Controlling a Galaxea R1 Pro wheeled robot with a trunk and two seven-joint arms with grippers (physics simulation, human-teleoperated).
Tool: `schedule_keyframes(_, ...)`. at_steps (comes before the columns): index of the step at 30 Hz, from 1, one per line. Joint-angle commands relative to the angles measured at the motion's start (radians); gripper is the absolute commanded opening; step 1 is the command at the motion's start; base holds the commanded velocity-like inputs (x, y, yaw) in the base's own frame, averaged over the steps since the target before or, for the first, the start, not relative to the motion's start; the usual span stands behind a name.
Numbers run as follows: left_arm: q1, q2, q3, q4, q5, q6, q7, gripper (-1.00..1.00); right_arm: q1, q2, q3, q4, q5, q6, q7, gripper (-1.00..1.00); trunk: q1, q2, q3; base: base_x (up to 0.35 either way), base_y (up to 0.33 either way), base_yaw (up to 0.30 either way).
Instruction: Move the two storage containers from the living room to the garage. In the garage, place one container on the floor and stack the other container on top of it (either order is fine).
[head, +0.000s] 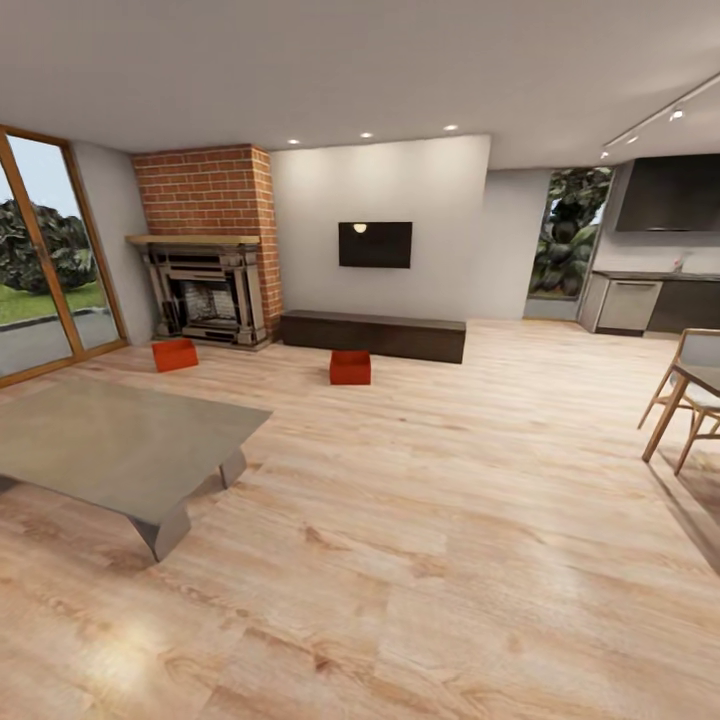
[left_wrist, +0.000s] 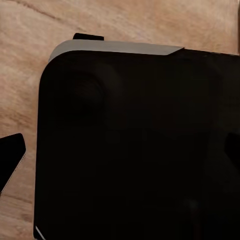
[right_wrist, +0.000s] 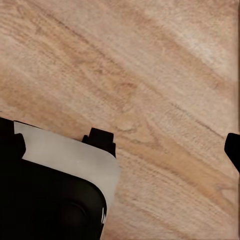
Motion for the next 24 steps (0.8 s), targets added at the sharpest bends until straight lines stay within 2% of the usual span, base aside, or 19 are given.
schedule_keyframes(1, 0.000, 0.000, 0.003, 0.000, 0.008, -0.002, 0.000, 1.00, -0.001, 0.000, 0.008, 0.003, -0.001, -0.006, 0.002, 1.00, 0.001, 0.000, -0.001, 0.322, 0.000, 0.000)
schedule_keyframes(24, 0.000, -0.001, 0.003, 0.000, 0.007, -0.002, 0.000, 1.00, -0.001, 0.001, 0.008, 0.003, 0.000, -0.005, 0.001, 1.00, 0.001, 0.000, -0.001, 0.322, 0.000, 0.000)
